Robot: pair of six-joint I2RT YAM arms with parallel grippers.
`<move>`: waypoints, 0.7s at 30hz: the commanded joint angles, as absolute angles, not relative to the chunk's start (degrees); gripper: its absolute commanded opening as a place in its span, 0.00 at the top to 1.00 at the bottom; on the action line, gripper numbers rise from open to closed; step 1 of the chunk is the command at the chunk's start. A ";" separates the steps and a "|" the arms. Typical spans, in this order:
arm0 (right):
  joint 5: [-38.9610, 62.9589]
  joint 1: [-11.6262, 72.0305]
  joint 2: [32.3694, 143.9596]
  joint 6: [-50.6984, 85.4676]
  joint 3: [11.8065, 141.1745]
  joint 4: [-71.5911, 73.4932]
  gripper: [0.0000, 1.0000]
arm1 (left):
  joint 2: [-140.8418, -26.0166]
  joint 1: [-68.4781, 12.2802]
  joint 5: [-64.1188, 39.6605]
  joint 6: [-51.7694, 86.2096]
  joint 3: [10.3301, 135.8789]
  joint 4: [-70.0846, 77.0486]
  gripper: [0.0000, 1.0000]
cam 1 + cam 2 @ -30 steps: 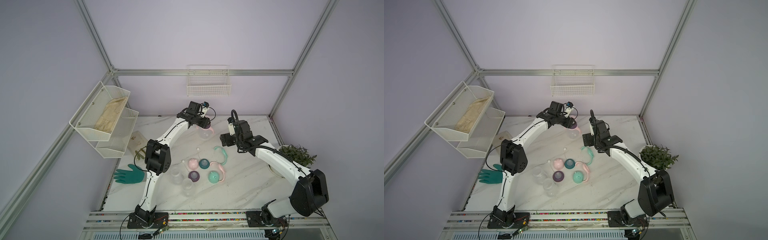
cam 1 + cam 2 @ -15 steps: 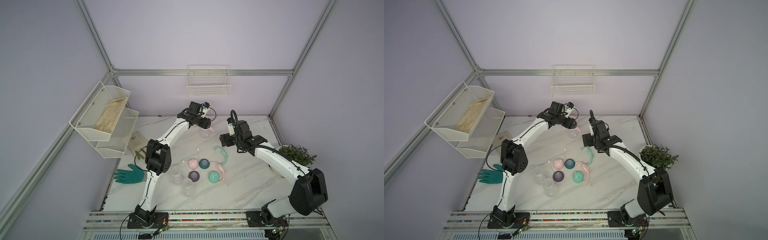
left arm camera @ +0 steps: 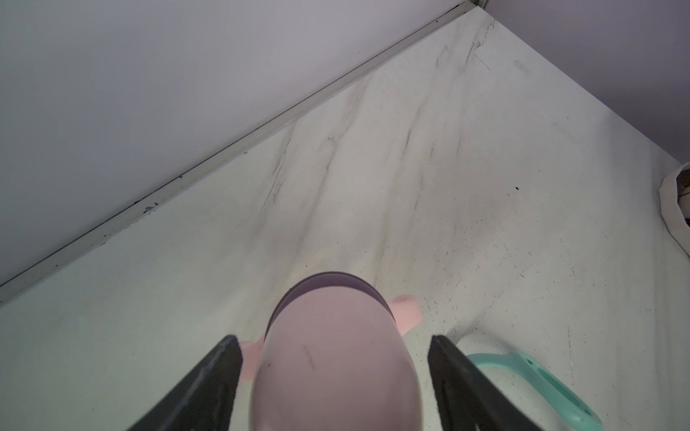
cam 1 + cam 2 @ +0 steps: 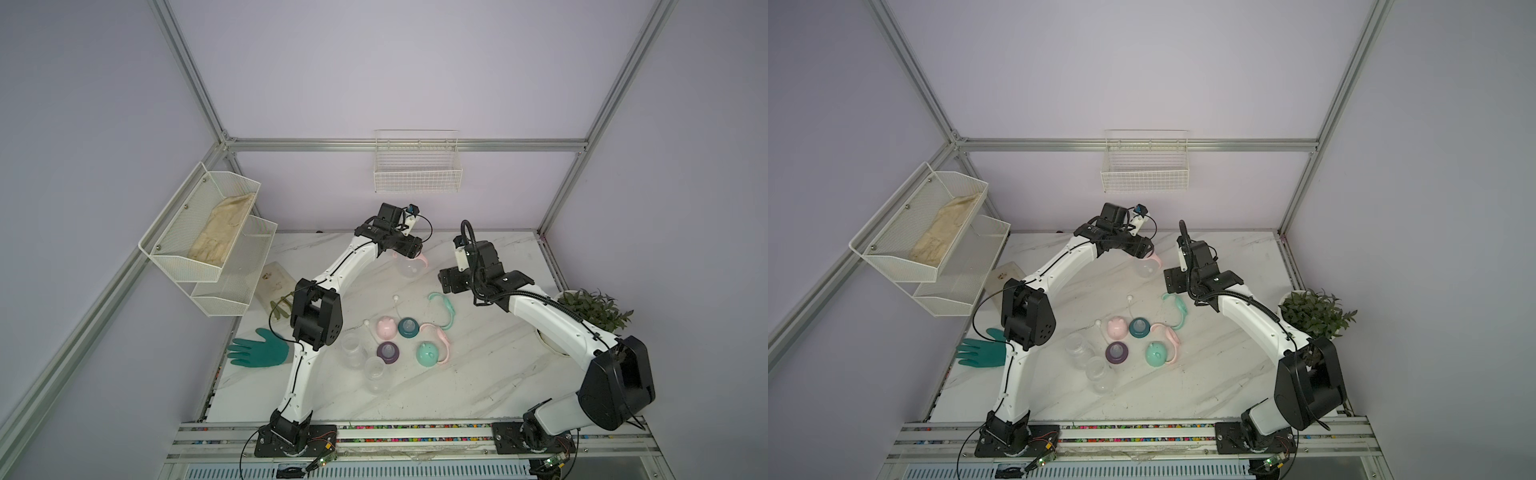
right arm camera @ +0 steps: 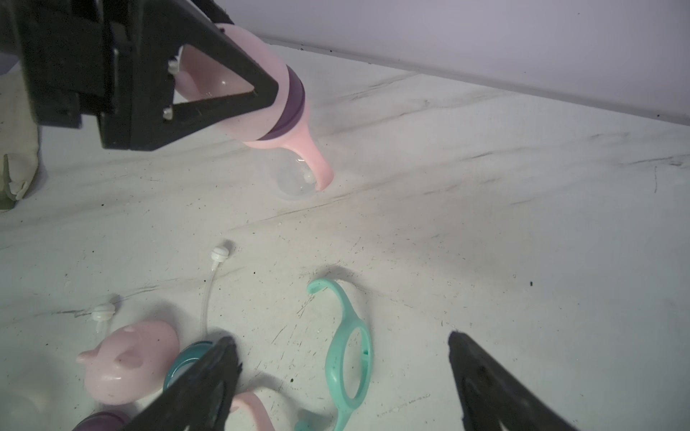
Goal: Assemble the baby bottles
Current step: Close the lid on the baby bottle.
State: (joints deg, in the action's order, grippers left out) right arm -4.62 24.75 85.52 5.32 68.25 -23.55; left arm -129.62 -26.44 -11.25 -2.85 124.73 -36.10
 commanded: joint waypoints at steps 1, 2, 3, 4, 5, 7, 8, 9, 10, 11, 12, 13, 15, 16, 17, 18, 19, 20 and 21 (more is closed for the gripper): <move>-1.71 24.46 86.25 4.80 66.67 -19.67 0.10 | -127.36 -26.74 -10.68 -3.83 127.35 -33.74 0.17; -1.13 24.49 86.31 4.82 66.45 -18.91 0.10 | -126.70 -26.81 -10.75 -3.78 127.35 -33.31 0.16; -0.47 24.45 86.39 4.72 66.28 -18.20 0.09 | -125.94 -26.81 -10.89 -3.81 127.35 -32.86 0.14; -0.06 24.45 86.50 4.63 66.16 -17.51 0.10 | -125.03 -26.74 -11.12 -3.80 127.22 -32.30 0.12; -0.01 24.45 86.56 4.21 65.94 -17.02 0.09 | -124.38 -26.72 -11.30 -3.80 127.22 -31.74 0.11; 0.87 24.49 86.92 3.61 65.72 -15.48 0.09 | -123.30 -26.48 -12.06 -3.63 127.19 -30.69 0.09; 1.22 24.47 87.29 3.49 65.80 -14.62 0.09 | -122.83 -26.30 -12.62 -3.36 127.22 -30.28 0.09; 1.44 24.50 87.68 3.34 66.11 -14.16 0.09 | -122.55 -26.15 -13.12 -2.97 127.21 -29.93 0.09; 1.62 24.44 88.32 2.94 66.70 -13.86 0.09 | -122.24 -26.07 -13.57 -2.54 127.19 -29.65 0.09; 2.32 24.51 88.92 2.31 67.23 -13.65 0.10 | -121.92 -25.89 -13.86 -2.22 127.10 -29.51 0.09; 3.36 24.45 89.41 1.39 67.57 -12.92 0.09 | -121.36 -25.84 -14.04 -1.88 126.88 -29.43 0.09; 4.22 24.46 89.85 0.73 67.59 -11.72 0.10 | -120.67 -25.82 -14.29 -1.62 126.33 -29.16 0.09; 6.11 24.51 90.50 -3.57 67.43 -9.56 0.10 | -118.56 -25.75 -14.42 -1.17 124.30 -28.34 0.09; 6.90 24.54 90.95 -5.54 67.12 -7.96 0.10 | -116.89 -25.76 -14.15 -0.95 122.71 -27.63 0.09; 6.71 24.58 91.57 -6.73 67.03 -5.99 0.10 | -114.96 -25.68 -13.75 -0.60 120.63 -26.69 0.08; 6.48 24.51 92.29 -7.87 67.25 -4.55 0.10 | -113.15 -25.51 -13.33 -0.45 118.57 -25.65 0.08; 6.29 24.55 92.79 -9.33 67.50 -3.21 0.10 | -110.73 -25.29 -12.66 -0.03 115.70 -24.47 0.07; 6.37 24.53 93.47 -10.65 67.89 -1.76 0.09 | -108.14 -24.77 -12.08 0.68 112.64 -23.41 0.07; 6.65 24.53 94.15 -11.72 68.48 -0.78 0.09 | -105.90 -24.19 -11.78 1.46 110.03 -22.53 0.06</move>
State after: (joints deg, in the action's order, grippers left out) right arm 5.08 24.75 92.75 -5.30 66.35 -7.90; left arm -113.49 -25.78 -12.62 -1.06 115.33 -27.64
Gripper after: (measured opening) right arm 0.910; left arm 0.934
